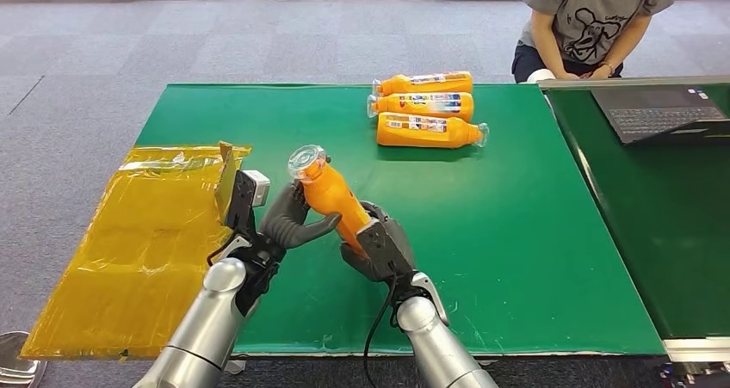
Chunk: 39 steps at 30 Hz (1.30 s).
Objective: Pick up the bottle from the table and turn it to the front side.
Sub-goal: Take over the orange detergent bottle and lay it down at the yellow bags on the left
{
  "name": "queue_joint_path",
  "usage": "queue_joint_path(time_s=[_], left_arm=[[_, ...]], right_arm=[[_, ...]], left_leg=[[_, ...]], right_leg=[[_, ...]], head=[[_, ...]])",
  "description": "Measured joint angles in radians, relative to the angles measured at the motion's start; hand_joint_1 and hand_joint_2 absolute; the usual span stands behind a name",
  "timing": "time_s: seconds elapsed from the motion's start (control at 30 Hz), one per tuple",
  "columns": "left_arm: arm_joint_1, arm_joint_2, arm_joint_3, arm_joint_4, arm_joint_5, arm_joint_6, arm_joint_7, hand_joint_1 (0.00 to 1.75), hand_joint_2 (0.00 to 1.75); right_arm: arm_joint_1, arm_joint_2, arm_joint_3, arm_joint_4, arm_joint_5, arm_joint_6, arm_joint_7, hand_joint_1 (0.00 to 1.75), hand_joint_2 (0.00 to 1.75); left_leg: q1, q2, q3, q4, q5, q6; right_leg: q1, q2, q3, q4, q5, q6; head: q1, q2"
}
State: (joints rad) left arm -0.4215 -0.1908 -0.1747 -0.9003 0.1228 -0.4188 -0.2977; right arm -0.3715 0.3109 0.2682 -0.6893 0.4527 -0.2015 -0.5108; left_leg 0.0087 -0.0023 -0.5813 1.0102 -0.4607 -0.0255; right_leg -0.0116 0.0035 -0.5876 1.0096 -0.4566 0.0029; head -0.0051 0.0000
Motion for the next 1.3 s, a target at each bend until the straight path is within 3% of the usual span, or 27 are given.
queue_joint_path(time_s=[1.3], left_arm=[[-0.004, -0.001, 0.000, 0.014, 0.020, 0.015, -0.007, 1.75, 1.75]], right_arm=[[0.000, 0.000, 0.000, 0.006, -0.003, 0.000, -0.001, 1.75, 1.75]], left_leg=[[0.000, 0.000, 0.000, 0.000, 0.000, 0.000]], right_leg=[[0.000, 0.000, 0.000, 0.000, 0.000, 0.000]], head=[[0.000, 0.000]])
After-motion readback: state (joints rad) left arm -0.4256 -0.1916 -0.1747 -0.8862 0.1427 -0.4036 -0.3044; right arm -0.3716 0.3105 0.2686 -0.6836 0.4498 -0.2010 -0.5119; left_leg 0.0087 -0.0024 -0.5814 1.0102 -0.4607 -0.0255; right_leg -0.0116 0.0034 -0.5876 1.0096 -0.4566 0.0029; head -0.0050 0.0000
